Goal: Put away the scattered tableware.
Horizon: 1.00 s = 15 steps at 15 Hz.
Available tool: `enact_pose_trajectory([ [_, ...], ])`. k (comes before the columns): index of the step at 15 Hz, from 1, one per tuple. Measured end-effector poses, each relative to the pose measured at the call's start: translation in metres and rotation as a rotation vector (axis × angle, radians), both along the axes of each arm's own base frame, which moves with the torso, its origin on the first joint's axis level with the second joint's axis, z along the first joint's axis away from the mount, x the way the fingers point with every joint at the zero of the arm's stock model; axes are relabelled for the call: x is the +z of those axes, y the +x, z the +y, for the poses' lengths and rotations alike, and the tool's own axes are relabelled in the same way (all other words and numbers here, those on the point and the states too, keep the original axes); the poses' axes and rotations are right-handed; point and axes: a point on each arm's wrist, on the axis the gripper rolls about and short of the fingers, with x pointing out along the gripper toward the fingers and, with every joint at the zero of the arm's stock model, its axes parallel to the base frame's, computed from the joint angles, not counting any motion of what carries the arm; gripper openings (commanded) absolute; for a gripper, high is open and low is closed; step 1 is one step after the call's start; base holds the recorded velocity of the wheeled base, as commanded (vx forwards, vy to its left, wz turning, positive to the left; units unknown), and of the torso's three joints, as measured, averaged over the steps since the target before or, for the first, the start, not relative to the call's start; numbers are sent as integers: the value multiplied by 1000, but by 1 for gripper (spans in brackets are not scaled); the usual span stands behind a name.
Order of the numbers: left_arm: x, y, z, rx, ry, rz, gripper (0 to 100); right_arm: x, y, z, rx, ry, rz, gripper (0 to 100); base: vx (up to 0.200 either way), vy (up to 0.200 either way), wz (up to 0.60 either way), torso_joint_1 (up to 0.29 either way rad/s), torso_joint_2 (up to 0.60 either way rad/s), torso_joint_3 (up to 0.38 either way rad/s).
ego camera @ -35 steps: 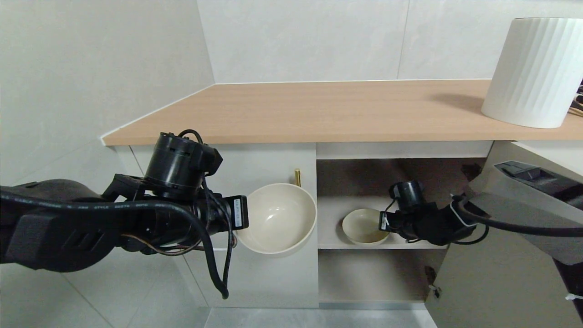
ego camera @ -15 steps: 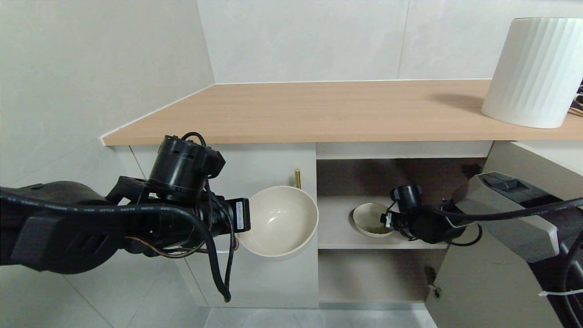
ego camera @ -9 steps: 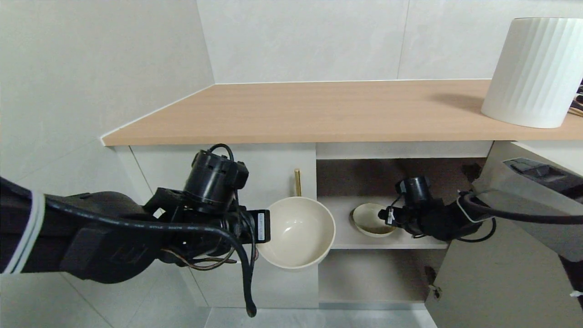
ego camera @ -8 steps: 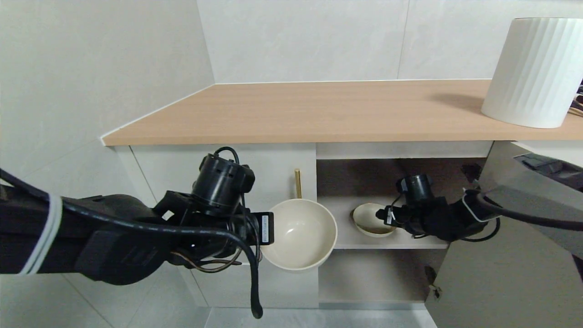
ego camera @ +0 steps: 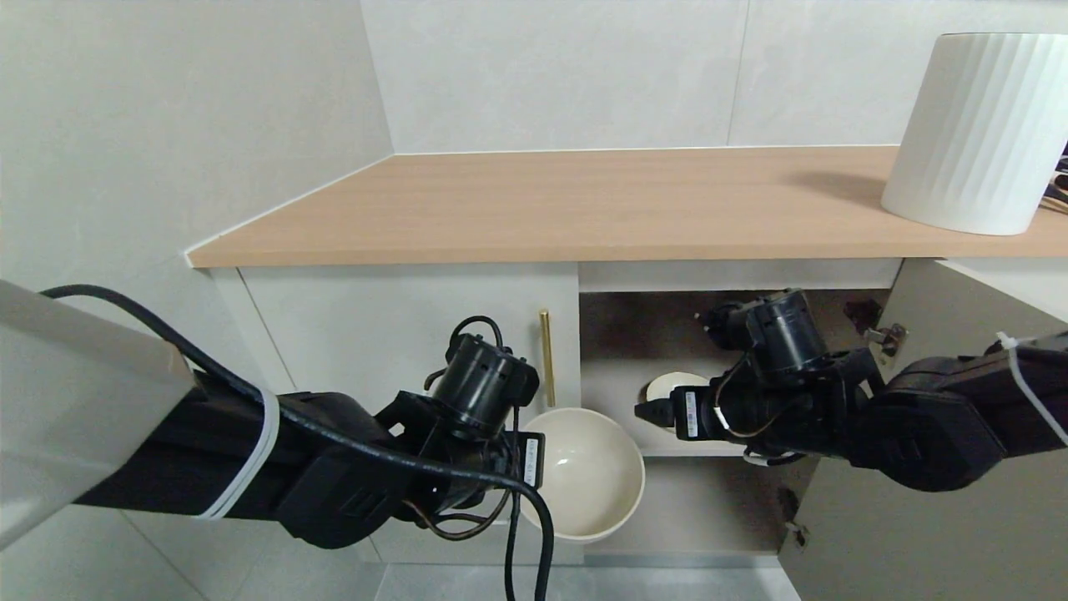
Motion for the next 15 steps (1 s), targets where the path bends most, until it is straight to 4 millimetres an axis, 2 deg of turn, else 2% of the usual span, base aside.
enact_pose_trajectory([
  [2,-2,-2,-3,-6,7,3,0,8,-15,8,48,2,0,100,0,0,0,0,0,0],
  [4,-3,-3,-5,-8,12,0,0,4,-21,15,74,-17,25,100,0,0,0,0,0,0],
  [10,1,-7,-6,-11,10,-7,0,-22,-16,29,92,-67,81,100,0,0,0,0,0,0],
  [11,1,-7,-6,-14,10,-7,0,-24,-15,30,94,-71,86,0,0,0,0,0,0,0],
  [15,0,-8,-7,-18,10,-5,0,-31,-14,33,97,-80,100,0,0,0,0,0,0,0],
])
